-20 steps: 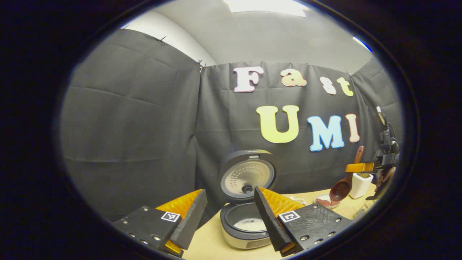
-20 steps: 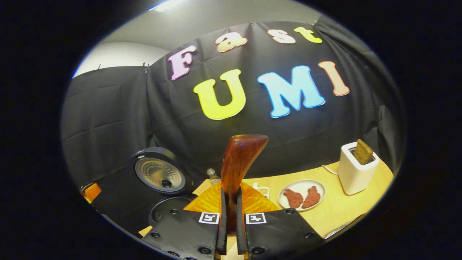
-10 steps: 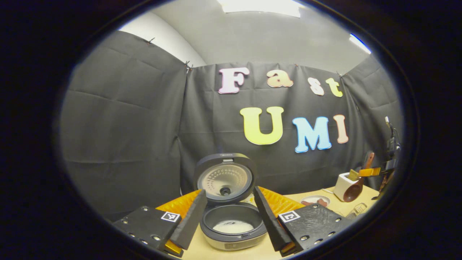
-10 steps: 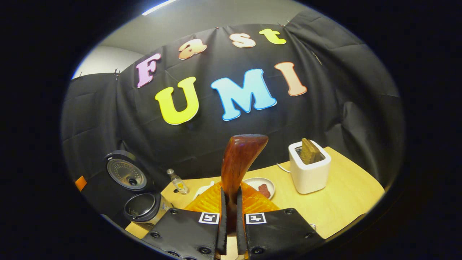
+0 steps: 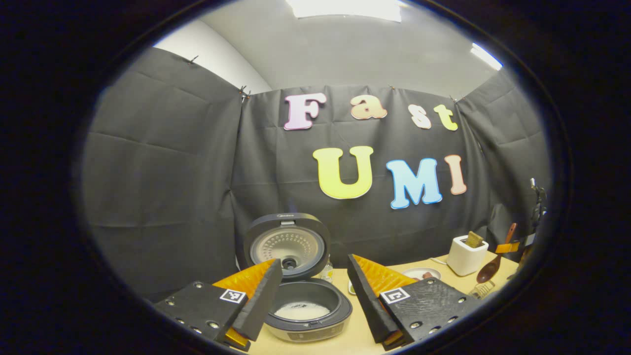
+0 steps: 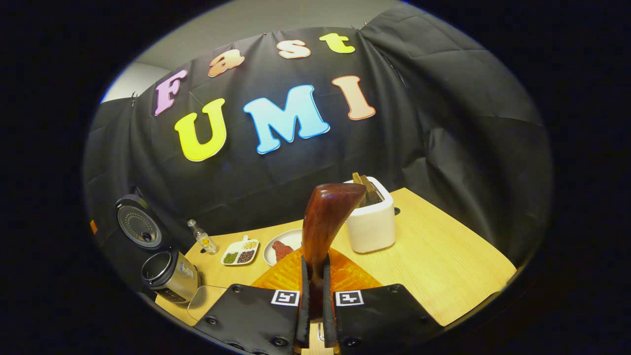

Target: Close the left gripper, press the button to open the rice cooker; take a wooden spoon from the chopstick holder with the right hand, scoop a spoonful of rice and pour it into the rice cooker, then put the wooden spoon back into the chopstick holder.

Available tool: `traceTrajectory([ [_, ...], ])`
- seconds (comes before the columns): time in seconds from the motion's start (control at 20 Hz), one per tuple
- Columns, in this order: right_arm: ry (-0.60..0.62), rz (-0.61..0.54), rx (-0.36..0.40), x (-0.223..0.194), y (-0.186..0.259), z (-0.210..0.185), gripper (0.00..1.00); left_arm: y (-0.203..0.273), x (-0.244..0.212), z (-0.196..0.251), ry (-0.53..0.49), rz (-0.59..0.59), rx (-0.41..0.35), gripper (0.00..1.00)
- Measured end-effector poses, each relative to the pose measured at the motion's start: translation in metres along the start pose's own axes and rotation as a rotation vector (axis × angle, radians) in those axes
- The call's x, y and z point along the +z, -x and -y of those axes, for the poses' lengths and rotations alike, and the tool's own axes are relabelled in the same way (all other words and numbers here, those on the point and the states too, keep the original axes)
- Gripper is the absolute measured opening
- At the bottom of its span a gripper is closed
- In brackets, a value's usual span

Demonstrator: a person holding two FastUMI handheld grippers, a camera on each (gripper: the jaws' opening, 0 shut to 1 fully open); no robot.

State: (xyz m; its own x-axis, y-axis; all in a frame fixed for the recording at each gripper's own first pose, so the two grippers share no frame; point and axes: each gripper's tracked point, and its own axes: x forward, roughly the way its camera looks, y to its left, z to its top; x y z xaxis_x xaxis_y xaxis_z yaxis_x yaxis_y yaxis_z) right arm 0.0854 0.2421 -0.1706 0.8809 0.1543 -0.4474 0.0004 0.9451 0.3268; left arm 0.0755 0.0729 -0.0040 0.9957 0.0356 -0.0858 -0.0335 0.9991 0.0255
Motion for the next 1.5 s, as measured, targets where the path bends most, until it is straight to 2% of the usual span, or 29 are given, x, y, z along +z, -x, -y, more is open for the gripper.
traceTrajectory([
  [0.45, -0.045, -0.1, -0.028, -0.048, 0.004, 0.039, 0.12, 0.008, -0.002, 0.02, -0.019, -0.005, 0.002, 0.8],
  [0.75, -0.057, -0.153, -0.026, -0.075, 0.0, 0.041, 0.12, 0.014, -0.003, 0.016, -0.03, -0.011, 0.017, 0.8],
  [0.8, -0.055, -0.158, -0.029, -0.079, 0.001, 0.041, 0.12, 0.016, -0.005, 0.015, -0.029, -0.012, 0.021, 0.83],
  [0.85, -0.055, -0.164, -0.031, -0.083, 0.001, 0.041, 0.12, 0.016, -0.005, 0.013, -0.026, -0.014, 0.023, 0.8],
  [0.9, -0.053, -0.167, -0.035, -0.085, -0.001, 0.041, 0.15, 0.017, -0.007, 0.012, -0.022, -0.017, 0.026, 0.83],
  [1.0, -0.056, -0.168, -0.042, -0.088, -0.001, 0.042, 0.14, 0.018, -0.009, 0.008, -0.019, -0.021, 0.033, 0.8],
  [1.05, -0.057, -0.17, -0.044, -0.091, 0.0, 0.041, 0.14, 0.018, -0.011, 0.007, -0.017, -0.023, 0.036, 0.83],
  [1.25, -0.062, -0.179, -0.046, -0.099, 0.0, 0.04, 0.17, 0.02, -0.015, 0.003, -0.014, -0.028, 0.04, 0.8],
  [1.3, -0.064, -0.178, -0.044, -0.098, -0.002, 0.041, 0.12, 0.02, -0.014, 0.003, -0.017, -0.028, 0.04, 0.8],
  [1.5, -0.051, -0.14, -0.049, -0.085, 0.011, 0.043, 0.31, 0.017, -0.012, 0.003, -0.016, -0.025, 0.037, 0.8],
])
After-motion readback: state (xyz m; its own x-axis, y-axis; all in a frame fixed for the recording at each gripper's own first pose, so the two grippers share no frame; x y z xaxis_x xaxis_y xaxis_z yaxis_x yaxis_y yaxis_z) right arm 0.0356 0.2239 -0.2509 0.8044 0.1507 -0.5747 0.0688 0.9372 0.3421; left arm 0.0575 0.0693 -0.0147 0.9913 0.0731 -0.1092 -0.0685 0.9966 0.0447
